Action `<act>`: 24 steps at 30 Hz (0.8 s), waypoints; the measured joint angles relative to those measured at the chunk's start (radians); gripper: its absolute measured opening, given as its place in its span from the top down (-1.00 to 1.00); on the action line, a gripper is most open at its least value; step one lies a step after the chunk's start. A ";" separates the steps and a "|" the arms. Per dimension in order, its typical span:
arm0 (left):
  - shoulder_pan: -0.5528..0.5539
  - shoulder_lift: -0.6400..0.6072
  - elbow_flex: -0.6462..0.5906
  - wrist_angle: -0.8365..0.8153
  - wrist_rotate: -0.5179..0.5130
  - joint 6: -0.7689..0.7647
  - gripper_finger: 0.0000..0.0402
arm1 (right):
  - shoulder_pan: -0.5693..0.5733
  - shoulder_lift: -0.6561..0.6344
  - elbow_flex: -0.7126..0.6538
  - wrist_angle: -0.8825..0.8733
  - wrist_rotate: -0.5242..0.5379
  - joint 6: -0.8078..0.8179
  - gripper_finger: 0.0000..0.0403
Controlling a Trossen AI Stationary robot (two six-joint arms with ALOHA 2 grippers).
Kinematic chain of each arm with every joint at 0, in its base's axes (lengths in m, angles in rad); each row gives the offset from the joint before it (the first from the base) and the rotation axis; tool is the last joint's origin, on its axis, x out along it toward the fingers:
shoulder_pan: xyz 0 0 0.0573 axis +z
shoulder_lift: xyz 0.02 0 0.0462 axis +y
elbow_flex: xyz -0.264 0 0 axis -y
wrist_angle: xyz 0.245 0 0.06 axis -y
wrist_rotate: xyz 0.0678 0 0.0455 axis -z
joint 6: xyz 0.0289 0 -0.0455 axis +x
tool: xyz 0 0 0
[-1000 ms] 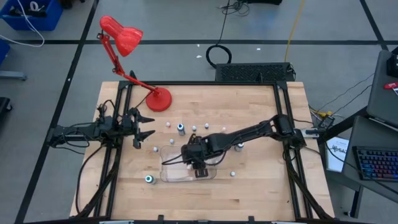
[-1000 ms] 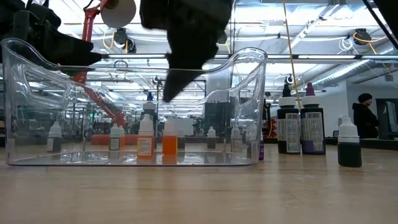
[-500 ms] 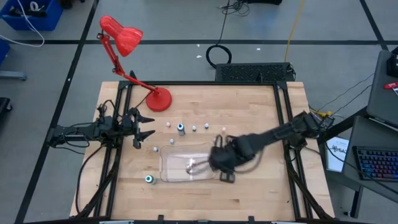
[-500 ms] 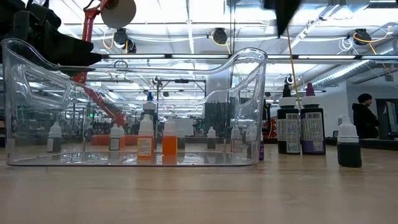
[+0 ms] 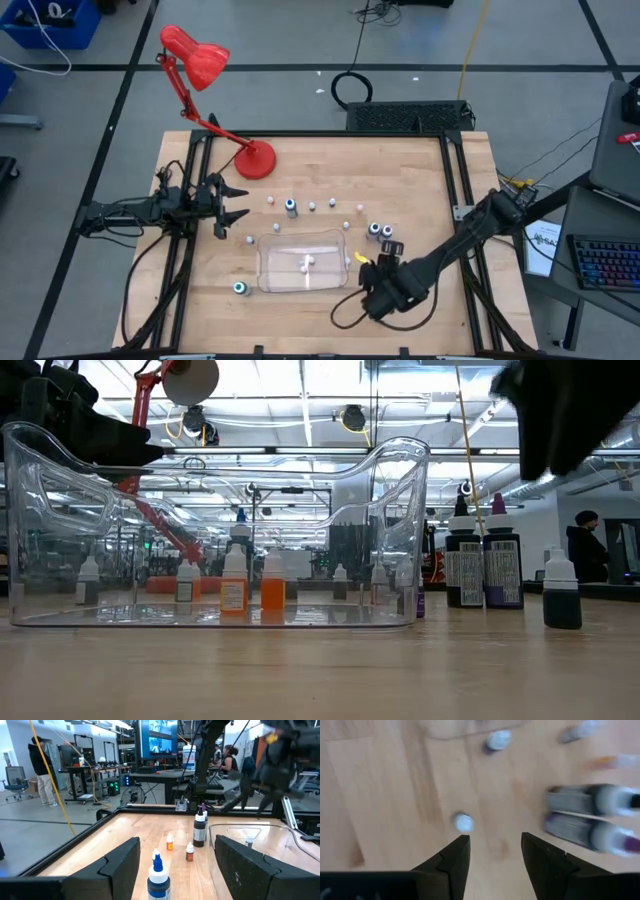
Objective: Pick & Place food coloring
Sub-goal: Put the small black food coloring into the bin
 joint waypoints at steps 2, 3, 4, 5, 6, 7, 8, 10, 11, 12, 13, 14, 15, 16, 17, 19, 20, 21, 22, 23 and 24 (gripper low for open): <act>0.000 0.000 0.000 0.000 0.000 0.000 -0.28 | -0.005 0.000 -0.052 0.055 -0.007 -0.018 0.18; 0.000 0.000 0.000 0.000 0.000 0.000 -0.28 | -0.010 -0.001 -0.078 0.079 -0.024 -0.023 0.18; 0.000 0.000 0.000 0.000 0.000 0.000 -0.28 | -0.015 -0.001 -0.097 0.103 -0.041 -0.025 0.18; 0.000 0.000 0.000 0.000 0.000 0.000 -0.28 | -0.021 -0.001 -0.114 0.124 -0.055 -0.025 0.18; 0.000 0.000 0.000 0.000 0.000 0.000 -0.28 | -0.025 -0.001 -0.125 0.143 -0.069 -0.024 0.18; 0.000 0.000 0.000 0.000 0.000 0.000 -0.28 | -0.029 -0.001 -0.135 0.157 -0.079 -0.025 0.18; 0.000 0.000 0.000 0.000 0.000 0.000 -0.28 | -0.030 -0.001 -0.143 0.169 -0.081 -0.025 0.18; 0.000 0.000 0.000 0.000 0.000 0.000 -0.28 | -0.033 -0.001 -0.162 0.204 -0.100 -0.029 0.18; 0.000 0.000 0.000 0.000 0.000 0.000 -0.28 | -0.035 -0.001 -0.171 0.224 -0.110 -0.033 0.18; 0.000 0.000 0.000 0.000 0.000 0.000 -0.28 | -0.037 -0.001 -0.180 0.245 -0.122 -0.038 0.18; 0.000 0.000 0.000 0.000 0.000 0.000 -0.28 | -0.039 -0.001 -0.189 0.262 -0.132 -0.043 0.18; 0.000 0.000 0.000 0.000 0.000 0.000 -0.28 | -0.040 -0.001 -0.197 0.272 -0.136 -0.043 0.18; 0.000 0.000 0.000 0.000 0.000 0.000 -0.28 | -0.042 -0.001 -0.204 0.277 -0.137 -0.044 0.18; 0.000 0.000 0.000 0.000 0.000 0.000 -0.28 | -0.044 -0.001 -0.209 0.281 -0.138 -0.045 0.18; 0.000 0.000 0.000 0.000 0.000 0.000 -0.28 | -0.045 -0.001 -0.214 0.289 -0.138 -0.045 0.18; 0.000 0.000 0.000 0.000 0.000 0.000 -0.28 | -0.048 -0.001 -0.223 0.305 -0.140 -0.045 0.19; 0.000 0.000 0.000 0.000 0.000 0.000 -0.28 | -0.048 -0.001 -0.225 0.309 -0.140 -0.046 0.19; 0.000 0.000 0.000 0.000 0.000 0.000 -0.28 | -0.048 -0.001 -0.226 0.314 -0.137 -0.047 0.19; 0.000 0.000 0.000 0.000 0.000 0.000 -0.28 | -0.048 -0.001 -0.227 0.320 -0.136 -0.048 0.19; 0.000 0.000 0.000 0.000 0.000 0.000 -0.28 | -0.048 -0.001 -0.229 0.323 -0.135 -0.049 0.19; 0.000 0.000 0.000 0.000 0.000 0.000 -0.28 | -0.050 -0.001 -0.229 0.323 -0.136 -0.051 0.19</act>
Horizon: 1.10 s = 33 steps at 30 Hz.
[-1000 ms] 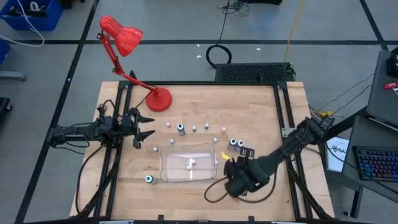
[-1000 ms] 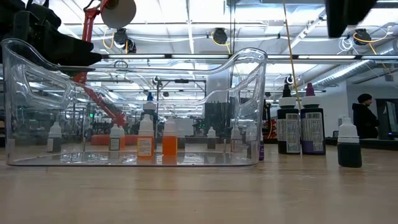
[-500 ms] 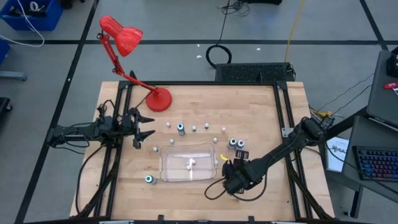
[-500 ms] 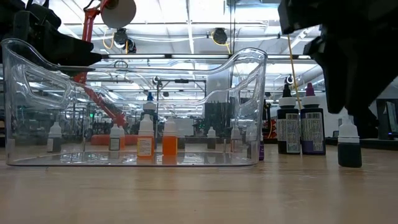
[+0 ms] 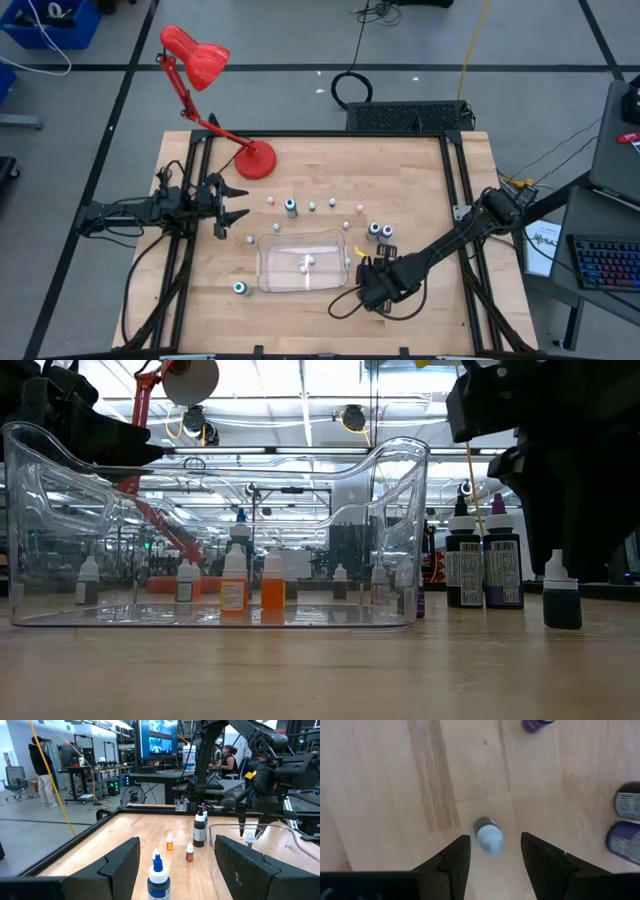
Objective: Pick & Place food coloring
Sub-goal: Put the small black food coloring into the bin
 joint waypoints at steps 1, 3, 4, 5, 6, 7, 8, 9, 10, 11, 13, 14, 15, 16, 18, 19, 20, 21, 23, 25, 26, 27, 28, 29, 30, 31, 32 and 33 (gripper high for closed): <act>0.000 0.000 0.000 0.000 0.000 0.000 -0.28 | -0.001 0.000 0.000 0.002 0.000 0.000 0.19; 0.000 0.000 0.000 0.000 0.000 0.000 -0.28 | -0.001 0.000 0.000 0.003 0.001 0.000 0.20; 0.000 0.000 0.000 0.000 0.000 0.000 -0.28 | -0.002 0.000 0.000 0.002 0.002 0.000 0.20; 0.000 0.000 0.000 0.000 0.000 0.000 -0.28 | -0.002 0.000 0.000 0.003 0.002 0.000 0.21; 0.000 0.000 0.000 0.000 0.000 0.000 -0.28 | -0.002 0.000 0.000 0.005 0.002 0.000 0.21; 0.000 0.000 0.000 0.000 0.000 0.000 -0.28 | -0.002 0.000 0.000 0.007 0.002 0.000 0.21; 0.000 0.000 0.000 0.000 0.000 0.000 -0.28 | -0.002 0.000 0.000 0.009 0.002 0.000 0.21; 0.000 0.000 0.000 0.000 0.000 0.000 -0.28 | -0.001 0.000 0.000 0.011 0.001 0.000 0.21; 0.000 0.000 0.000 0.000 0.000 0.000 -0.28 | -0.001 0.000 0.000 0.013 0.000 0.000 0.21; 0.000 0.000 0.000 0.000 0.000 0.000 -0.28 | -0.001 0.000 0.000 0.016 -0.001 0.000 0.21; 0.000 0.000 0.000 0.000 0.000 0.000 -0.28 | -0.001 0.000 0.000 0.021 -0.012 0.001 0.21; 0.000 0.000 0.000 0.000 0.000 0.000 -0.28 | -0.001 0.000 0.000 0.021 -0.018 0.004 0.21; 0.000 0.000 0.000 0.000 0.000 0.000 -0.28 | -0.001 0.000 0.000 0.021 -0.019 0.005 0.22; 0.000 0.000 0.000 0.000 0.000 0.000 -0.28 | -0.001 0.000 0.000 0.021 -0.019 0.006 0.22; 0.000 0.000 0.000 0.000 0.000 0.000 -0.28 | -0.001 0.000 0.000 0.021 -0.019 0.007 0.22; 0.000 0.000 0.000 0.000 0.000 0.000 -0.28 | -0.001 0.000 0.000 0.021 -0.020 0.008 0.22; 0.000 0.000 0.000 0.000 0.000 0.000 -0.28 | -0.001 0.000 -0.001 0.022 -0.020 0.008 0.22; 0.000 0.000 0.000 0.000 0.000 0.000 -0.28 | -0.001 0.000 -0.005 0.033 -0.020 0.008 0.22; 0.000 0.000 0.000 0.000 0.000 0.000 -0.28 | -0.002 -0.001 -0.023 0.061 -0.020 0.008 0.22; 0.000 0.000 0.000 0.000 0.000 0.000 -0.28 | -0.002 -0.001 -0.039 0.077 -0.024 0.008 0.22; 0.000 0.000 0.000 0.000 0.000 0.000 -0.28 | -0.002 -0.001 -0.045 0.081 -0.024 0.008 0.22; 0.000 0.000 0.000 0.000 0.000 0.000 -0.28 | -0.003 -0.001 -0.050 0.082 -0.024 0.008 0.22; 0.000 0.000 0.000 0.000 0.000 0.000 -0.28 | -0.004 -0.001 -0.052 0.082 -0.025 0.008 0.22; 0.000 0.000 0.000 0.000 0.000 0.000 -0.28 | -0.006 -0.001 -0.053 0.082 -0.026 0.008 0.22; 0.000 0.000 0.000 0.000 0.000 0.000 -0.28 | -0.007 -0.001 -0.053 0.084 -0.028 0.008 0.22; 0.000 0.000 0.000 0.000 0.000 0.000 -0.28 | -0.008 -0.001 -0.053 0.087 -0.029 0.008 0.22; 0.000 0.000 0.000 0.000 0.000 0.000 -0.28 | -0.009 -0.001 -0.053 0.088 -0.037 0.008 0.22; 0.000 0.000 0.000 0.000 0.000 0.000 -0.28 | -0.009 -0.001 -0.053 0.088 -0.045 0.008 0.22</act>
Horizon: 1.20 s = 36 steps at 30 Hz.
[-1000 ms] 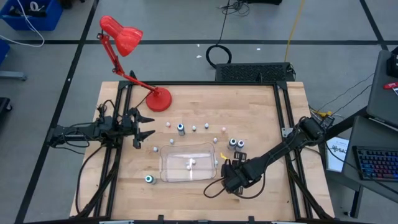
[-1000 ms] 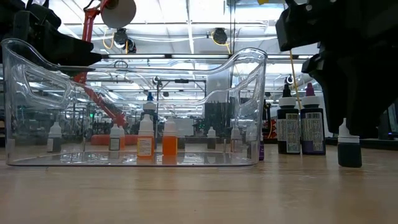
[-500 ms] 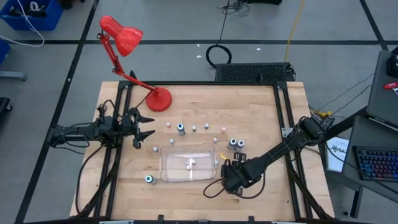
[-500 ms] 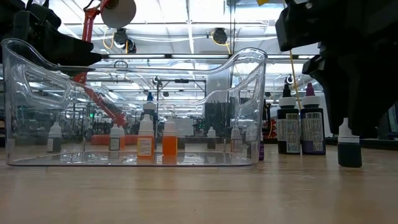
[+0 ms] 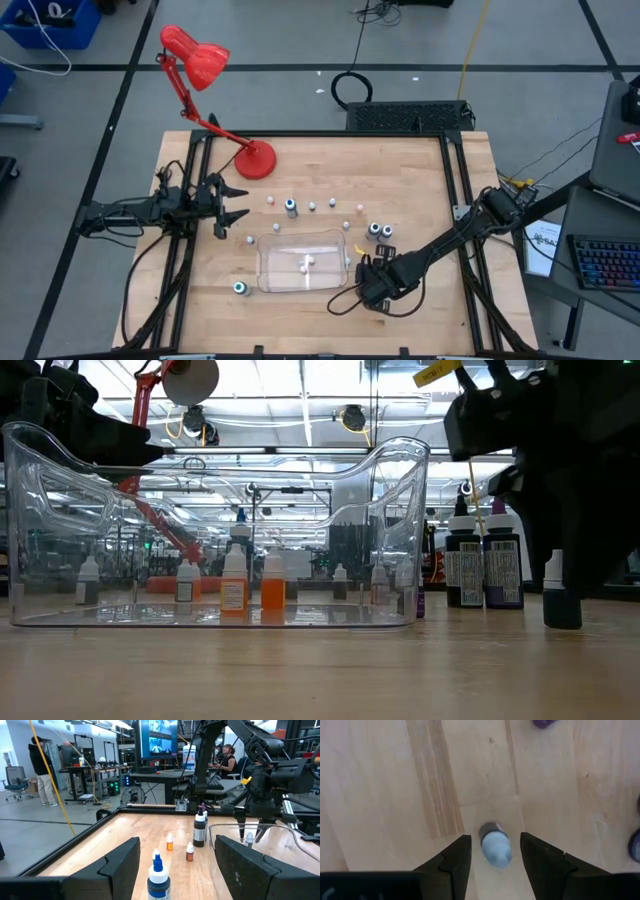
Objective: Pick & Place food coloring
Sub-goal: Put the small black food coloring into the bin
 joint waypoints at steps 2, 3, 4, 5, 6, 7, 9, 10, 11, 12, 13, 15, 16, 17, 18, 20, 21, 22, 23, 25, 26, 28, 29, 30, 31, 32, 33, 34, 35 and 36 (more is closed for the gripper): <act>0.000 0.000 0.000 0.000 0.000 0.000 -0.28 | -0.001 0.000 0.000 0.000 -0.004 0.000 0.22; 0.000 0.000 0.000 0.000 0.000 0.000 -0.28 | -0.001 0.000 0.000 0.000 -0.004 0.000 0.22; 0.000 0.000 0.000 0.000 0.000 0.000 -0.28 | -0.001 0.000 0.000 0.000 -0.004 0.000 0.23; 0.000 0.000 0.000 0.000 0.000 0.000 -0.28 | -0.001 0.000 0.000 0.000 -0.004 0.000 0.24; 0.000 0.000 0.000 0.000 0.000 0.000 -0.28 | -0.001 -0.002 0.000 0.000 -0.004 0.000 0.25; 0.000 0.000 0.000 0.000 0.000 0.000 -0.28 | -0.001 -0.003 0.000 0.000 -0.004 0.000 0.27; 0.000 0.000 0.000 0.000 0.000 0.000 -0.28 | -0.003 -0.006 0.000 0.006 -0.004 0.005 0.33; 0.000 0.000 0.000 0.000 0.000 0.000 -0.28 | -0.005 -0.008 0.000 0.006 -0.004 0.007 0.37; 0.000 0.000 0.000 0.000 0.000 0.000 -0.28 | -0.005 -0.011 0.000 0.006 -0.004 0.008 0.41; 0.000 0.000 0.000 0.000 0.000 0.000 -0.28 | -0.005 -0.017 0.000 0.008 -0.004 0.008 0.47; 0.000 0.000 0.000 0.000 0.000 0.000 -0.28 | -0.006 -0.023 0.000 0.009 -0.003 0.006 0.53; 0.000 0.000 0.000 0.000 0.000 0.000 -0.28 | -0.007 -0.032 0.000 0.011 -0.003 -0.005 0.68; 0.000 0.000 0.000 0.000 0.000 0.000 -0.28 | -0.007 -0.039 0.000 0.010 -0.003 -0.013 0.76; 0.000 0.000 0.000 0.000 0.000 0.000 -0.28 | -0.007 -0.048 0.000 0.013 -0.003 -0.024 0.82; 0.000 0.000 0.000 0.000 0.000 0.000 -0.28 | -0.007 -0.061 0.000 0.016 -0.001 -0.031 0.83; 0.000 0.000 0.000 0.000 0.000 0.000 -0.28 | -0.007 -0.085 0.000 0.020 0.001 -0.035 0.83; 0.000 0.000 0.000 0.000 0.000 0.000 -0.28 | -0.007 -0.096 0.000 0.020 0.003 -0.031 0.83; 0.000 0.000 0.000 0.000 0.000 0.000 -0.28 | -0.007 -0.107 0.000 0.020 0.007 -0.029 0.83; 0.000 0.000 0.000 0.000 0.000 0.000 -0.28 | -0.007 -0.117 0.000 0.020 0.019 -0.030 0.83; 0.000 0.000 0.000 0.000 0.000 0.000 -0.28 | -0.007 -0.136 0.000 0.022 0.028 -0.036 0.83; 0.000 0.000 0.000 0.000 0.000 0.000 -0.28 | -0.007 -0.144 0.000 0.030 0.028 -0.045 0.83; 0.000 0.000 0.000 0.000 0.000 0.000 -0.28 | -0.010 -0.164 0.000 0.058 0.029 -0.070 0.83; 0.000 0.000 0.000 0.000 0.000 0.000 -0.28 | -0.014 -0.177 0.000 0.078 0.029 -0.087 0.83; 0.000 0.000 0.000 0.000 0.000 0.000 -0.28 | -0.021 -0.189 0.001 0.103 0.028 -0.104 0.83; 0.000 0.000 0.000 0.000 0.000 0.000 -0.28 | -0.028 -0.199 0.005 0.123 0.028 -0.123 0.83; 0.000 0.000 0.000 0.000 0.000 0.000 -0.28 | -0.037 -0.209 0.009 0.141 0.029 -0.144 0.83; 0.000 0.000 0.000 0.000 0.000 0.000 -0.28 | -0.048 -0.212 0.023 0.143 0.030 -0.165 0.83; 0.000 0.000 0.000 0.000 0.000 0.000 -0.28 | -0.058 -0.212 0.043 0.146 0.030 -0.191 0.83; 0.000 0.000 0.000 0.000 0.000 0.000 -0.28 | -0.067 -0.211 0.066 0.143 0.030 -0.217 0.83; 0.000 0.000 0.000 0.000 0.000 0.000 -0.28 | -0.076 -0.211 0.092 0.130 0.031 -0.247 0.83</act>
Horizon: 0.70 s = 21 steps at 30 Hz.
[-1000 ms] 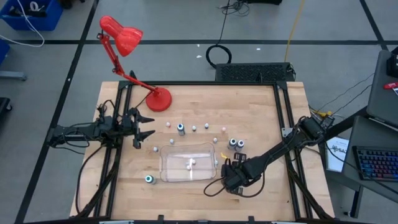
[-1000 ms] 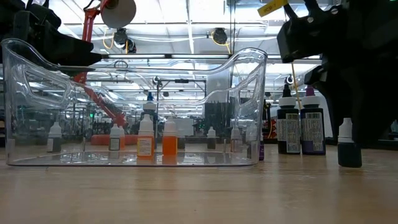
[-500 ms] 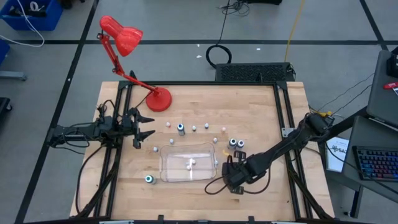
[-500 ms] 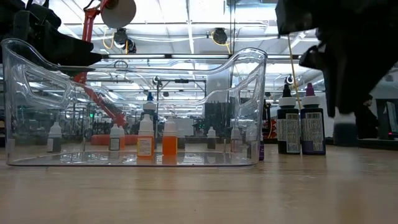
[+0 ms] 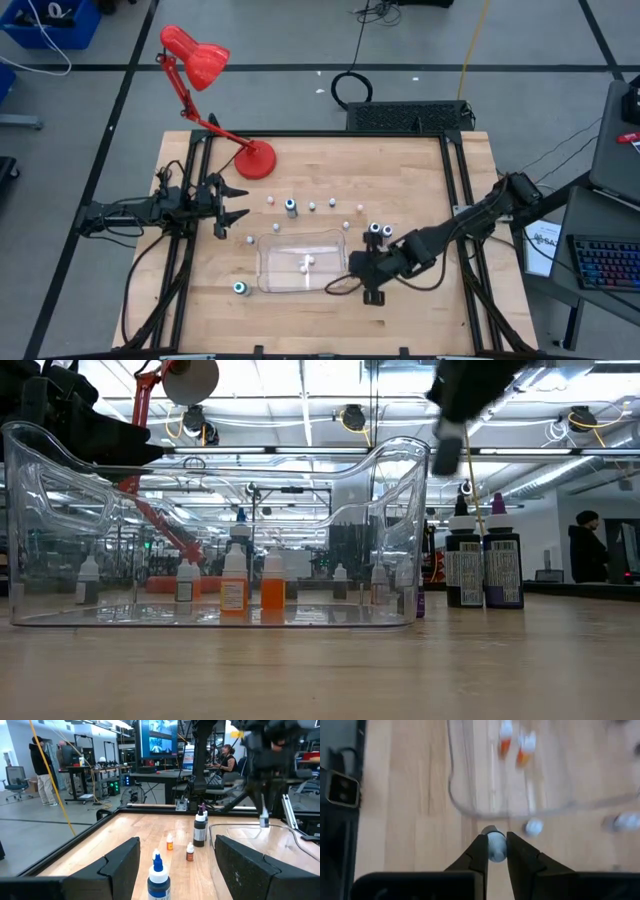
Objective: Pick & Place food coloring
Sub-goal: Put the small black food coloring into the bin
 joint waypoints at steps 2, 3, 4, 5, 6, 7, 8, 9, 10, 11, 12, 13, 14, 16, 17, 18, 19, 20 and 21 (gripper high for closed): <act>0.000 0.000 0.000 0.000 0.000 0.000 -0.28 | -0.020 0.010 0.057 -0.011 0.000 -0.063 0.83; 0.000 0.000 0.000 0.000 0.000 0.000 -0.28 | -0.030 0.017 0.087 -0.010 -0.001 -0.096 0.83; 0.000 0.000 0.000 0.000 0.000 0.000 -0.28 | -0.040 0.026 0.116 -0.017 -0.001 -0.130 0.83; 0.000 0.000 0.000 0.000 0.000 0.000 -0.28 | -0.051 0.035 0.145 -0.028 -0.001 -0.165 0.83; 0.000 0.000 0.000 0.000 0.000 0.000 -0.28 | -0.062 0.045 0.178 -0.034 0.000 -0.201 0.83; 0.000 0.000 0.000 0.000 0.000 0.000 -0.28 | -0.072 0.056 0.210 -0.031 -0.001 -0.238 0.83; 0.000 0.000 0.000 0.000 0.000 0.000 -0.28 | -0.083 0.072 0.241 -0.035 0.000 -0.271 0.83; 0.000 0.000 0.000 0.000 0.000 0.000 -0.28 | -0.093 0.090 0.277 -0.049 -0.001 -0.301 0.83; 0.000 0.000 0.000 0.000 0.000 0.000 -0.28 | -0.103 0.112 0.312 -0.066 -0.002 -0.329 0.83; 0.000 0.000 0.000 0.000 0.000 0.000 -0.28 | -0.113 0.138 0.347 -0.083 -0.004 -0.358 0.83; 0.000 0.000 0.000 0.000 0.000 0.000 -0.28 | -0.121 0.167 0.381 -0.101 -0.005 -0.384 0.83; 0.000 0.000 0.000 0.000 0.000 0.000 -0.28 | -0.131 0.196 0.415 -0.122 -0.006 -0.410 0.83; 0.000 0.000 0.000 -0.001 0.000 0.000 -0.28 | -0.142 0.224 0.444 -0.138 -0.009 -0.434 0.83; 0.000 0.000 0.000 0.000 0.000 0.000 -0.28 | -0.164 0.284 0.499 -0.161 -0.035 -0.468 0.83; 0.000 0.000 0.000 0.000 0.000 0.000 -0.28 | -0.174 0.312 0.518 -0.169 -0.055 -0.478 0.83; 0.000 0.000 0.000 0.000 0.000 0.000 -0.28 | -0.184 0.340 0.535 -0.183 -0.068 -0.487 0.83; 0.000 0.000 0.000 0.000 0.000 0.000 -0.28 | -0.192 0.365 0.543 -0.191 -0.081 -0.496 0.83; 0.000 0.000 0.000 0.000 0.000 0.000 -0.28 | -0.198 0.386 0.545 -0.194 -0.087 -0.503 0.83; 0.000 0.000 0.000 0.000 0.000 0.000 -0.28 | -0.203 0.407 0.545 -0.201 -0.088 -0.510 0.83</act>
